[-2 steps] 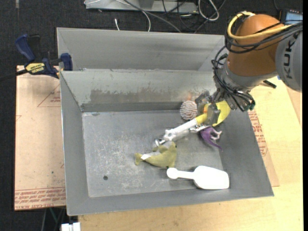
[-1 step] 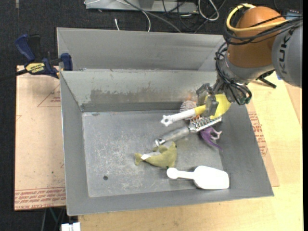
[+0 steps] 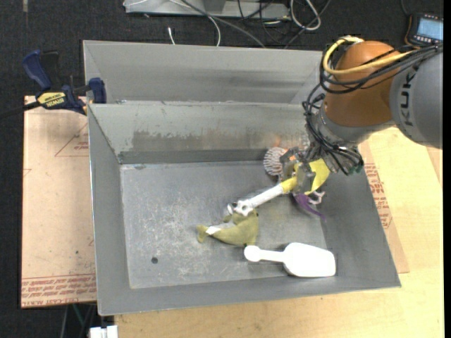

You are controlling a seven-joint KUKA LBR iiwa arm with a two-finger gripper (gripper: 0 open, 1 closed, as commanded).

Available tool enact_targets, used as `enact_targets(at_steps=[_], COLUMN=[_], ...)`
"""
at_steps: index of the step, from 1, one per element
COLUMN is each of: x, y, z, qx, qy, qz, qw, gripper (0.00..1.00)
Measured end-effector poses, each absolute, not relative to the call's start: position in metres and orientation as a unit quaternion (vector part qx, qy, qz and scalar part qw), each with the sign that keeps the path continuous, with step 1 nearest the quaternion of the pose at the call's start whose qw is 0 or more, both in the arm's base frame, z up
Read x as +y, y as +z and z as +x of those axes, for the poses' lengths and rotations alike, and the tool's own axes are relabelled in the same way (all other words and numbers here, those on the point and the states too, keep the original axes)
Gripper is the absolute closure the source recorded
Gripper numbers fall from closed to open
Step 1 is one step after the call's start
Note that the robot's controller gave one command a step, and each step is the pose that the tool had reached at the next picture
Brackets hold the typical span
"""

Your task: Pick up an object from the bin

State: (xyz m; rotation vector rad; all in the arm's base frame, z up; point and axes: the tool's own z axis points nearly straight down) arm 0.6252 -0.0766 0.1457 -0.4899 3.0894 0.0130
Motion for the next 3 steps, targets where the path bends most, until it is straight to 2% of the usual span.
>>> enact_targets(at_steps=[1,2,3], x=[-0.075,-0.072,-0.055], y=[0.264,0.286,0.277], z=[0.638,0.634,0.641], qx=[0.994,0.992,0.994], qy=[0.003,0.005,0.003], qz=[-0.105,-0.127,-0.104], qw=[0.015,0.009,0.018], gripper=[1.0,1.0,1.0])
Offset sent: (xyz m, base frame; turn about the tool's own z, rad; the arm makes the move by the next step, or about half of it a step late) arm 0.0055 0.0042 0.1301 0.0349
